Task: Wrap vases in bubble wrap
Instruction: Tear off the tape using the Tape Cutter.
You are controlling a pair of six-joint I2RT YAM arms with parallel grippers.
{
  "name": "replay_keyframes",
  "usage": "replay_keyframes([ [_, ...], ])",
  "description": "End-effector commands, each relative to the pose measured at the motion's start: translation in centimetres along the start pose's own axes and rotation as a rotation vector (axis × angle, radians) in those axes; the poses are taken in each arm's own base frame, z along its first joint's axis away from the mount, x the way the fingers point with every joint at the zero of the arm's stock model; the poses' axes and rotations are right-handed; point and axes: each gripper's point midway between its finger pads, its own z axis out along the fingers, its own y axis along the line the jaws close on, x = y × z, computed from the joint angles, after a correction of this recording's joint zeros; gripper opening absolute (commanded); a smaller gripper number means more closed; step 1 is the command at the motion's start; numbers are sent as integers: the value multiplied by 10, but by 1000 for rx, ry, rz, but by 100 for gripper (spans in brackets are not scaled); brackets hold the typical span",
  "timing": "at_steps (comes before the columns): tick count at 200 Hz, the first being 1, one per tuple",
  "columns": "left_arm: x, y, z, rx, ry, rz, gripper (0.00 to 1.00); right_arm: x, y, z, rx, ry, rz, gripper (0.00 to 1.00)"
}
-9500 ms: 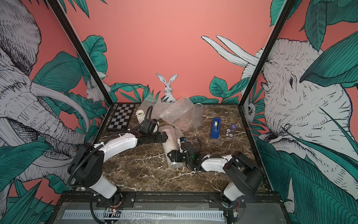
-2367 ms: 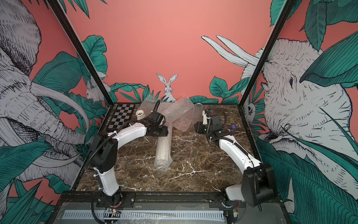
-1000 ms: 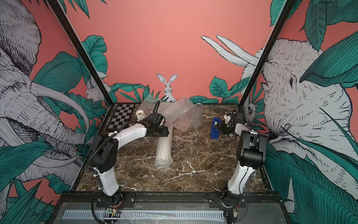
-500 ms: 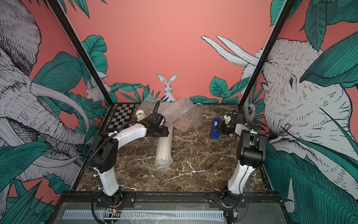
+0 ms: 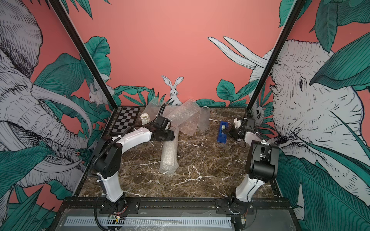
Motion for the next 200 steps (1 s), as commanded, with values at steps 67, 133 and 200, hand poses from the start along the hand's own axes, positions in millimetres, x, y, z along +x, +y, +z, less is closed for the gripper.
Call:
replay_keyframes([
  [67, 18, 10, 6, -43, 65, -14, 62, 40, 5, -41, 70, -92, -32, 0],
  [133, 19, 10, 7, -40, 66, -17, 62, 89, -33, -20, 149, -8, 22, 0],
  [200, 17, 9, 5, -39, 63, -12, 62, 109, -68, 23, 213, 26, 116, 0],
])
